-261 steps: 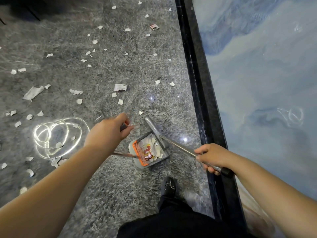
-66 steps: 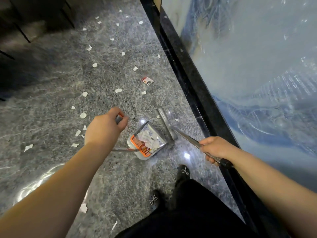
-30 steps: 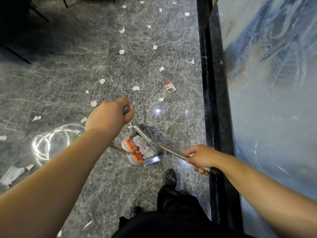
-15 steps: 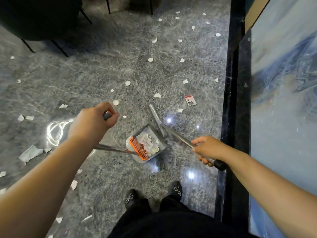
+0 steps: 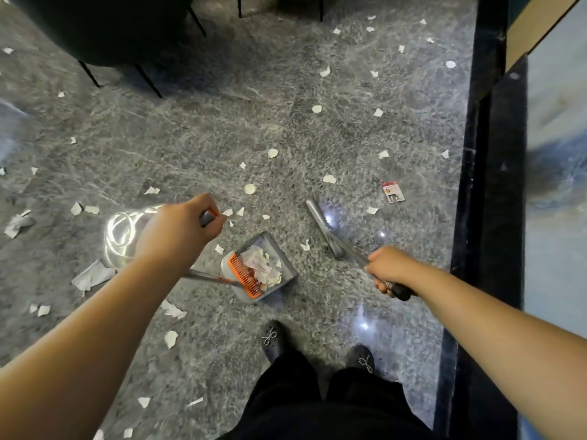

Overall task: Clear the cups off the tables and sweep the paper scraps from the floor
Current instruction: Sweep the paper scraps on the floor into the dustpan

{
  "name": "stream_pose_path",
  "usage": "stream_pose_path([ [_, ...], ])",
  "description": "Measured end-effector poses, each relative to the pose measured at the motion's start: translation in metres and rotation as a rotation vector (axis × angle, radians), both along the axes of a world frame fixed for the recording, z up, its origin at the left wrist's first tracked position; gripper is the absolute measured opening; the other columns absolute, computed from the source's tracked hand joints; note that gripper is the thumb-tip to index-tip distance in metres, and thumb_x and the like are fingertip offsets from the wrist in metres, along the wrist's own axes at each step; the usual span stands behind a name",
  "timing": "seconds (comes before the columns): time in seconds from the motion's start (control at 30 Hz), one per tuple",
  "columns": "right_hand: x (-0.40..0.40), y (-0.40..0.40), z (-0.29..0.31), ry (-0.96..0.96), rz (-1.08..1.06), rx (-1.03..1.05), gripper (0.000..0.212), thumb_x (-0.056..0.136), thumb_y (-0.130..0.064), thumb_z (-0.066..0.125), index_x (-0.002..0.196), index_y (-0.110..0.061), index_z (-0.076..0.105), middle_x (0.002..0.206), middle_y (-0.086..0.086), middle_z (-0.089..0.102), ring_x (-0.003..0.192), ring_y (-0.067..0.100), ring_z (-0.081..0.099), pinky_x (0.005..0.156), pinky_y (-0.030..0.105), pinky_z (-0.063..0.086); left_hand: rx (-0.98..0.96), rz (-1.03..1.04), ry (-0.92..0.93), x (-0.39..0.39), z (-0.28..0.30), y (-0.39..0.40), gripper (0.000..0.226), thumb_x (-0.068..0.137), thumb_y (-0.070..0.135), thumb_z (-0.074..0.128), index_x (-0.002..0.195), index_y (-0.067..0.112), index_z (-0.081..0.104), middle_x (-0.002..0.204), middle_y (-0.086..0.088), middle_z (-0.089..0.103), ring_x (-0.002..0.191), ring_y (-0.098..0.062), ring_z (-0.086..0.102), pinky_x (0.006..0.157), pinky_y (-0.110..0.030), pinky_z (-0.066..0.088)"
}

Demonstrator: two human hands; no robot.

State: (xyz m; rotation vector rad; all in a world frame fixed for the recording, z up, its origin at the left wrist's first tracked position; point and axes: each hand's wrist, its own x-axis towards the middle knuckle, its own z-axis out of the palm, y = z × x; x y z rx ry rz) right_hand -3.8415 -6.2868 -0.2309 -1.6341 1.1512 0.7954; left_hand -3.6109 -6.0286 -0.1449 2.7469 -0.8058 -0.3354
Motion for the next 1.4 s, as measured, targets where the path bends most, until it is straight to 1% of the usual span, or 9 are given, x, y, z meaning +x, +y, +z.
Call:
stream_pose_path([
  [0.2, 0.038, 0.031, -0.001, 0.03, 0.044, 0.062, 0.027, 0.094, -0.002, 0.045, 0.12, 0.002, 0.052, 0.066, 0.015, 0.054, 0.041, 0.018, 0.048, 0.038, 0.021, 0.039, -0.017, -0.022, 0.002, 0.033, -0.012, 0.015, 0.022, 0.087, 0.048, 0.063, 0.089, 0.026, 0.06, 0.065, -0.001, 0.062, 0.06, -0.027, 0.058, 0.055, -0.037, 0.052],
  [0.3, 0.047, 0.05, -0.001, 0.031, 0.041, 0.126, 0.033, 0.094, -0.003, 0.047, 0.127, 0.0, 0.047, 0.067, 0.012, 0.051, 0.04, 0.015, 0.045, 0.038, 0.02, 0.038, -0.024, -0.004, -0.016, 0.044, -0.017, 0.024, 0.022, 0.087, 0.05, 0.061, 0.086, 0.029, 0.056, 0.061, 0.003, 0.059, 0.057, -0.023, 0.056, 0.051, -0.035, 0.051],
  [0.53, 0.063, 0.076, 0.009, -0.003, 0.014, 0.175, 0.042, 0.094, -0.011, 0.056, 0.134, -0.019, 0.047, 0.061, 0.007, 0.057, 0.037, 0.013, 0.049, 0.038, 0.022, 0.04, -0.073, -0.013, -0.019, 0.062, -0.02, 0.047, 0.022, 0.087, 0.049, 0.062, 0.085, 0.028, 0.055, 0.06, 0.003, 0.058, 0.057, -0.026, 0.056, 0.05, -0.037, 0.052],
  [0.63, 0.072, 0.082, 0.018, -0.027, -0.013, 0.175, 0.041, 0.093, -0.011, 0.057, 0.132, -0.018, 0.048, 0.06, 0.008, 0.057, 0.036, 0.014, 0.048, 0.038, 0.022, 0.039, -0.095, 0.02, 0.008, 0.072, -0.018, 0.063, 0.021, 0.087, 0.047, 0.063, 0.085, 0.026, 0.057, 0.063, 0.0, 0.06, 0.059, -0.029, 0.056, 0.054, -0.04, 0.053],
  [0.83, 0.11, 0.087, 0.026, -0.1, 0.008, 0.118, 0.041, 0.093, -0.011, 0.058, 0.132, -0.017, 0.048, 0.053, 0.005, 0.057, 0.034, 0.015, 0.049, 0.037, 0.023, 0.039, -0.107, 0.16, 0.004, 0.098, -0.003, 0.095, 0.018, 0.085, 0.048, 0.064, 0.086, 0.031, 0.061, 0.065, 0.003, 0.058, 0.061, -0.023, 0.055, 0.056, -0.034, 0.048],
  [1.0, 0.158, 0.083, 0.022, -0.141, 0.049, 0.052, 0.045, 0.094, -0.008, 0.056, 0.137, -0.01, 0.045, 0.051, 0.006, 0.053, 0.029, 0.013, 0.045, 0.033, 0.016, 0.034, -0.114, 0.291, -0.004, 0.117, 0.011, 0.118, 0.018, 0.086, 0.047, 0.066, 0.084, 0.03, 0.062, 0.067, 0.002, 0.06, 0.062, -0.023, 0.056, 0.054, -0.031, 0.045],
  [1.1, 0.197, 0.067, 0.015, -0.139, 0.061, 0.026, 0.042, 0.094, -0.006, 0.056, 0.135, -0.007, 0.046, 0.054, 0.011, 0.052, 0.027, 0.013, 0.043, 0.032, 0.014, 0.032, -0.093, 0.366, 0.007, 0.13, 0.017, 0.129, 0.018, 0.085, 0.047, 0.066, 0.085, 0.029, 0.062, 0.066, 0.003, 0.059, 0.062, -0.023, 0.058, 0.057, -0.034, 0.05],
  [1.3, 0.276, 0.035, -0.003, -0.093, 0.185, -0.03, 0.038, 0.093, -0.002, 0.053, 0.127, 0.009, 0.045, 0.056, 0.013, 0.048, 0.031, 0.019, 0.04, 0.032, 0.017, 0.032, -0.045, 0.479, -0.016, 0.153, 0.015, 0.148, 0.018, 0.084, 0.049, 0.067, 0.085, 0.032, 0.06, 0.069, 0.002, 0.062, 0.065, -0.022, 0.057, 0.055, -0.031, 0.047],
  [1.4, 0.314, 0.021, -0.01, -0.067, 0.27, -0.058, 0.033, 0.092, -0.003, 0.053, 0.123, 0.009, 0.05, 0.053, 0.013, 0.05, 0.032, 0.019, 0.042, 0.034, 0.019, 0.033, -0.005, 0.518, -0.015, 0.162, 0.008, 0.153, 0.019, 0.083, 0.05, 0.066, 0.082, 0.034, 0.056, 0.064, 0.003, 0.057, 0.057, -0.018, 0.053, 0.052, -0.027, 0.039],
])
